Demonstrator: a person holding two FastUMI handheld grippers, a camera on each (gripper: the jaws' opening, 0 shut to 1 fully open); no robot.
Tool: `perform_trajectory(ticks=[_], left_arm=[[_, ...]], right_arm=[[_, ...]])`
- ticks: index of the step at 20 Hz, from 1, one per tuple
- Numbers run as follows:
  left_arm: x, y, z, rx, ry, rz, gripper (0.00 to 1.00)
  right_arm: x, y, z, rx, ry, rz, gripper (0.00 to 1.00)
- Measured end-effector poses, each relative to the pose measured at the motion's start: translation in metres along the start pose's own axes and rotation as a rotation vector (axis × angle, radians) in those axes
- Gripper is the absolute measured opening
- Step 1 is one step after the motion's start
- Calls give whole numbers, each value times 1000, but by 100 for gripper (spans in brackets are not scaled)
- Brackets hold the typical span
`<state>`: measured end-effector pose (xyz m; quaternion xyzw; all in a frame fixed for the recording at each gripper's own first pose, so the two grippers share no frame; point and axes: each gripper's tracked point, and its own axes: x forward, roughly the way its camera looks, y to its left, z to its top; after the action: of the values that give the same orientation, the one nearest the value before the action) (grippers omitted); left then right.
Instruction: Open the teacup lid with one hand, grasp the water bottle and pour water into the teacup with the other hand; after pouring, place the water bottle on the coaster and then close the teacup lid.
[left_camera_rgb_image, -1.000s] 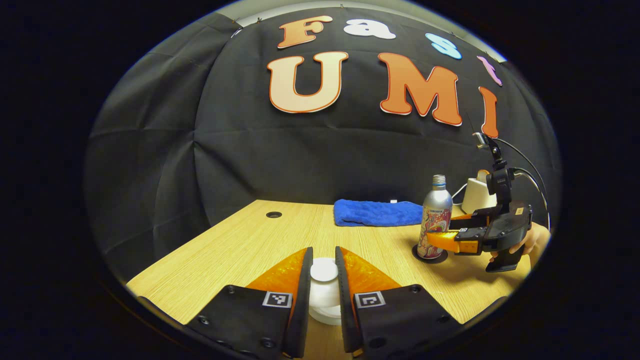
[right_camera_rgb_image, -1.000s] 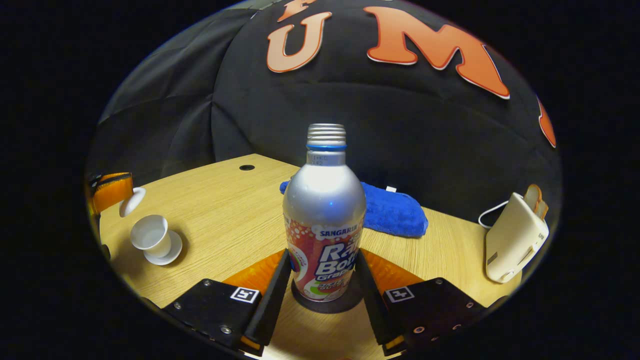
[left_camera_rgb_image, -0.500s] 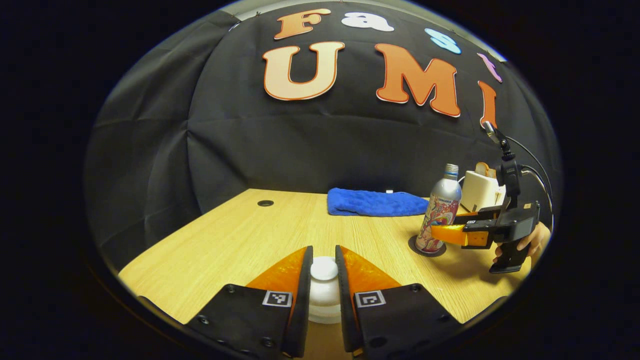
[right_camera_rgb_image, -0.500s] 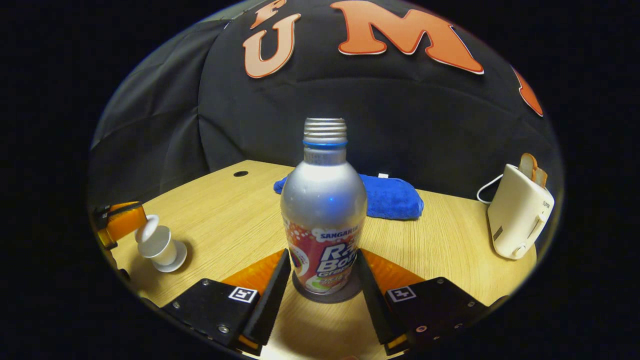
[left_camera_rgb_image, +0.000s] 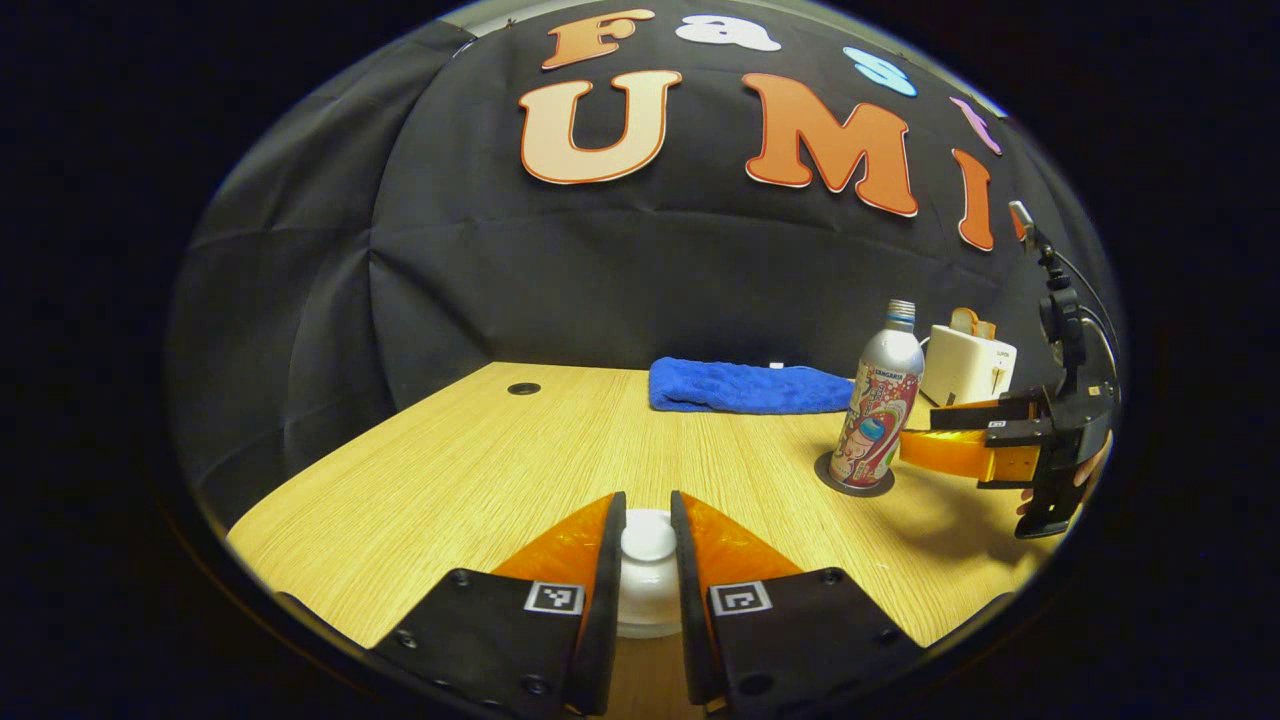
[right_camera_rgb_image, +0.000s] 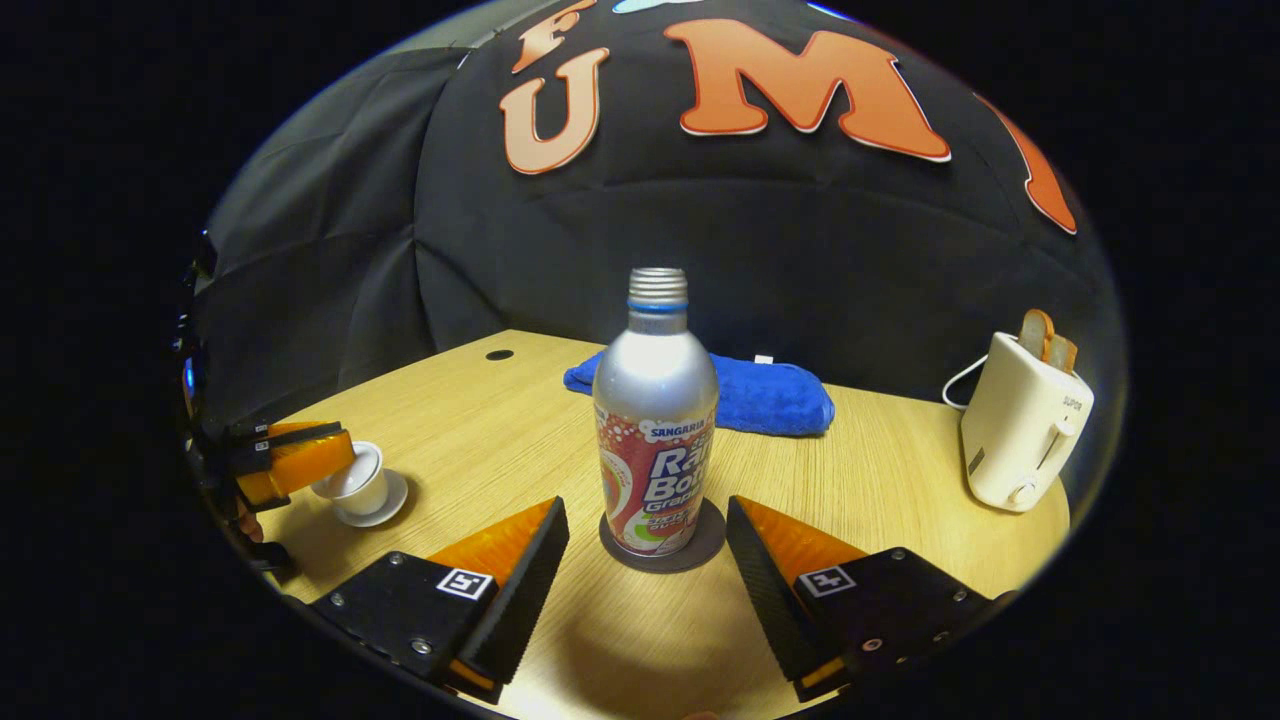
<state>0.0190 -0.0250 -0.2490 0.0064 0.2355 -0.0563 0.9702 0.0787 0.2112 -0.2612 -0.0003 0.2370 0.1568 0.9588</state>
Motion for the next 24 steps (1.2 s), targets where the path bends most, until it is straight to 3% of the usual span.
perform_trajectory(ticks=[2, 7, 8, 9, 10, 11, 16, 18, 24], left_arm=[[0, -3, -1, 2, 7, -6, 37], [-10, -8, 32, 23, -83, 0, 80], [-13, -10, 42, 32, -109, 4, 77], [-18, -14, 54, 42, -133, 5, 94], [-22, -18, 67, 44, -161, 4, 91], [-27, -21, 79, 45, -189, 2, 97], [-56, -41, 149, 38, -344, -19, 100], [-67, -46, 168, 28, -385, -19, 97], [-86, -54, 186, 17, -434, -14, 97]], right_arm=[[-1, -3, 5, 3, -26, -12, 97], [-28, -13, 34, 14, -147, -63, 98], [-41, -14, 42, 15, -177, -73, 98], [-51, -17, 50, 11, -201, -88, 98], [-60, -20, 57, 0, -222, -107, 98], [-69, -24, 66, -15, -247, -131, 98], [-115, -34, 105, -81, -359, -237, 97], [-129, -35, 116, -101, -401, -268, 98], [-155, -28, 129, -120, -466, -303, 99]])
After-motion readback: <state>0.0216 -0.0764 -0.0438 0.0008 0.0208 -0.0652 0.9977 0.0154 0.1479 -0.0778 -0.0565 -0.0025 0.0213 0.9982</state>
